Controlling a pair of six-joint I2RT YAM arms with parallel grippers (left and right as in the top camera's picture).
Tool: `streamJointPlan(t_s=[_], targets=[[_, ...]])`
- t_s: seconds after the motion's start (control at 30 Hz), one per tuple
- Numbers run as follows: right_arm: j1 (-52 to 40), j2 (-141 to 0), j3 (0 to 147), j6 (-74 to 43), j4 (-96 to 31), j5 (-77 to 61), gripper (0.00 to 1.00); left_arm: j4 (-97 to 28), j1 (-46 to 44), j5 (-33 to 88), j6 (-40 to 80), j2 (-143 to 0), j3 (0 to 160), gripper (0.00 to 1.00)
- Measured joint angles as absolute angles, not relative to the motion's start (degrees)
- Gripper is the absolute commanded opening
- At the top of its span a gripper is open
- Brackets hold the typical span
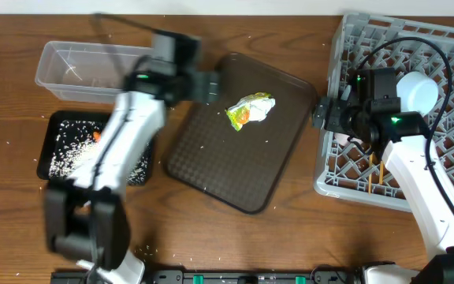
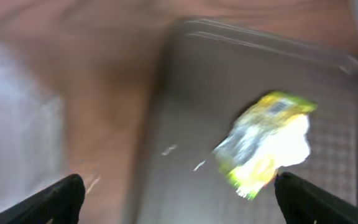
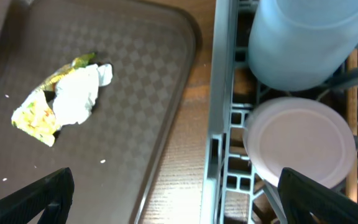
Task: Sort waste into correct bins and load items into the dishwasher rack
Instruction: 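Reach the left gripper to the crumpled wrapper on the brown tray, then grasp the wrapper and drop it into the clear plastic bin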
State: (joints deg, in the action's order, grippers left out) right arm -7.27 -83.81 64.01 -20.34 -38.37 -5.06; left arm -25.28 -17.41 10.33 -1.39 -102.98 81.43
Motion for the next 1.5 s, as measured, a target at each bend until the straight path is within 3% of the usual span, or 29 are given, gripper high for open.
streamJointPlan(t_s=[0.2, 0.4, 0.5, 0.63, 0.73, 1.13, 1.37, 1.5], targets=[[-7.3, -83.8, 64.0, -20.3, -40.6, -5.1, 0.99, -16.4, -24.7, 10.4, -7.5, -115.1, 81.4, 0.98], [-7.3, -83.8, 64.0, -20.3, -41.1, -5.1, 0.99, -15.1, -27.3, 10.4, -10.3, -120.7, 81.4, 0.98], [-7.3, -83.8, 64.0, -20.3, -41.1, -5.1, 0.99, -14.9, -27.4, 10.4, -10.7, -120.7, 81.4, 0.78], [-7.3, -83.9, 64.0, -20.3, -41.1, -5.1, 0.99, -14.7, -27.4, 10.4, -11.0, -121.3, 81.4, 0.29], [-7.3, -83.9, 64.0, -20.3, -41.3, -5.1, 0.99, -14.5, -27.4, 10.3, -11.3, -122.4, 81.4, 0.07], [-7.3, -83.9, 64.0, -20.3, -41.8, -5.1, 0.99, -20.0, -25.5, 8.2, -7.9, -115.2, 81.4, 0.06], [-7.3, -83.9, 64.0, -20.3, -41.8, -5.1, 0.99, -19.4, -14.3, 3.0, -4.3, -97.6, 83.4, 0.06], [-7.3, -83.9, 64.0, -20.3, -41.8, -5.1, 0.99, -19.3, -6.4, 0.3, -3.2, -95.7, 84.3, 0.06]])
